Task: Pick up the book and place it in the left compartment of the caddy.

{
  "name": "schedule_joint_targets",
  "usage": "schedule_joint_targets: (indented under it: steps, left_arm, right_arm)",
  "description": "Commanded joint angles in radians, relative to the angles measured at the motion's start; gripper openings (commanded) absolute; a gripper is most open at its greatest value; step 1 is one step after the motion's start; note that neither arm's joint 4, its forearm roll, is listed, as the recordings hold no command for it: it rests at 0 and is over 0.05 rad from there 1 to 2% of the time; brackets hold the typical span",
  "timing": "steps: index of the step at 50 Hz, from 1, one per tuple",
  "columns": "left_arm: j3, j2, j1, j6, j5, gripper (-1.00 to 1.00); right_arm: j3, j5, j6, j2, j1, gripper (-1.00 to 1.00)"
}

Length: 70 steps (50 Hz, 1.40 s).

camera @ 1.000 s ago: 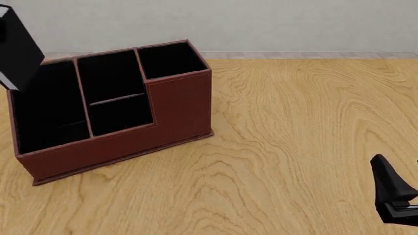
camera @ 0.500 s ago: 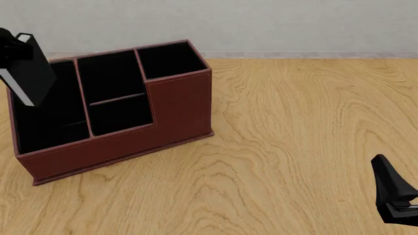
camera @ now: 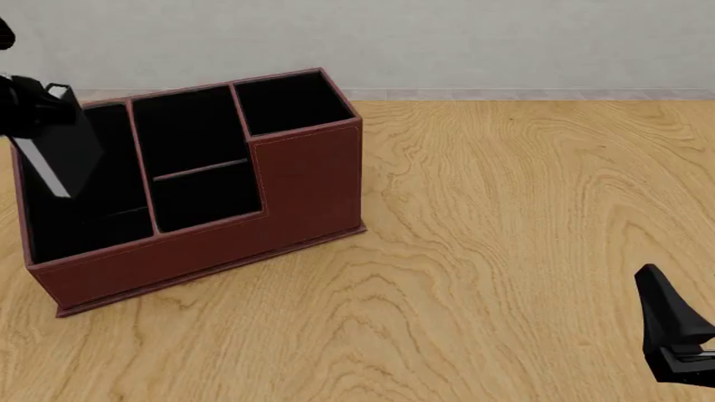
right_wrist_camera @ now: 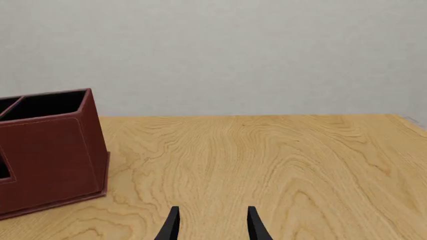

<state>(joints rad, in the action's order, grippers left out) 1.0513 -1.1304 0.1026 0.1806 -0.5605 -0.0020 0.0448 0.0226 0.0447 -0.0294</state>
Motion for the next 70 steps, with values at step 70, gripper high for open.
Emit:
schedule_joint_targets:
  steps: [70]
  left_arm:
    - [-0.156,-0.089,0.027,0.014,0.243,-1.00]
  right_arm:
    - [-0.001,-0.007,0.005,-0.011,0.008,1.00]
